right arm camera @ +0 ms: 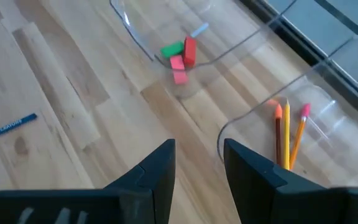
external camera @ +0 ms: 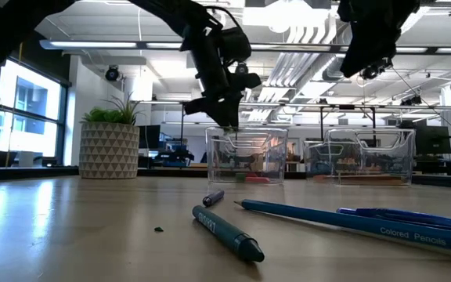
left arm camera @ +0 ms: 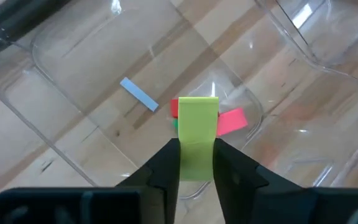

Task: Sort crayons/erasers/pens/pencils in bins
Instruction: Put the light green eraser into the top right transparent bin, then put the blue pen into the bottom left transparent bin

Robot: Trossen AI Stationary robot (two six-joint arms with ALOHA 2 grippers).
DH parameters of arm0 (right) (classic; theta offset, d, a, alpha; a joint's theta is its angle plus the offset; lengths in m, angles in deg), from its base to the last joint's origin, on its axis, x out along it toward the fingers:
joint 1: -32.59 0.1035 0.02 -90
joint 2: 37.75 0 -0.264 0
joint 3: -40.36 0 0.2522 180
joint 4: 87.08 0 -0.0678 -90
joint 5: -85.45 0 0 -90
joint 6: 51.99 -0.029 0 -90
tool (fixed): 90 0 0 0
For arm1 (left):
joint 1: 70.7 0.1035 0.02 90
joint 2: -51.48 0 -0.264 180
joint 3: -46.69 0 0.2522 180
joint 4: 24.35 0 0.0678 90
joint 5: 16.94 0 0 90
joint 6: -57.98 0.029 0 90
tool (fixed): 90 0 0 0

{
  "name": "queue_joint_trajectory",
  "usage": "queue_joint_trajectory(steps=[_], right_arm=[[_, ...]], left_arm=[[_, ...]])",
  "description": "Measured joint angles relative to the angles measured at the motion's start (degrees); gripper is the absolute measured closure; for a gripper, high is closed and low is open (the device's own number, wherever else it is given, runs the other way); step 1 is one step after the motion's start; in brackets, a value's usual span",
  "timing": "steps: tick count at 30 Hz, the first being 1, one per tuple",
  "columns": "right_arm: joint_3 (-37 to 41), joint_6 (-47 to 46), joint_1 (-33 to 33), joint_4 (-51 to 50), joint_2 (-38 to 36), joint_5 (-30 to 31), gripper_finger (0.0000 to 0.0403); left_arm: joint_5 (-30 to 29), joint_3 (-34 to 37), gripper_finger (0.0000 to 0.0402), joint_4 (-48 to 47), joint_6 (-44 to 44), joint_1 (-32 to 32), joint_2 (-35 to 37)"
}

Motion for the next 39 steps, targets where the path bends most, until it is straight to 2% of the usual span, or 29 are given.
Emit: queue_joint_trajectory(steps=[6, 11, 17, 24, 29, 32, 39], right_arm=[[0.0, 3.51, -4.33, 3.19, 0.0, -0.99, 0.0274], [0.0, 3.8, -5.82, 4.13, 0.01, -1.93, 0.0274], [0.0, 6.51, -5.76, 7.55, 0.0, -2.76, 0.0274], [0.0, 9.32, -5.76, 11.49, 0.01, -4.84, 0.0274], [0.0, 9.34, -5.73, 15.33, 0.0, -7.44, 0.0274], [0.0, 9.34, -5.73, 17.17, 0.01, -7.93, 0.0274], [-2.4, 9.66, -4.82, 17.75, 1.23, -9.26, 0.0274]], left_arm=[[-1.84, 0.0, 0.0272, 0.02, -0.02, 0.0, 0.0], [-1.92, 0.0, 0.0247, 0.48, -0.02, 0.06, 0.0], [-1.71, 0.0, 0.0244, 0.38, 0.57, 1.09, 2.06], [-2.66, 0.0, 0.0243, -1.96, 5.5, 1.34, 8.85], [-7.13, 0.0, 0.0243, -6.26, 8.03, -0.34, 13.35], [-10.78, 3.17, 0.0243, -6.69, 7.16, -2.23, 15.82], [-10.3, 16.88, 0.0243, -0.73, 1.85, -5.71, 22.12]])
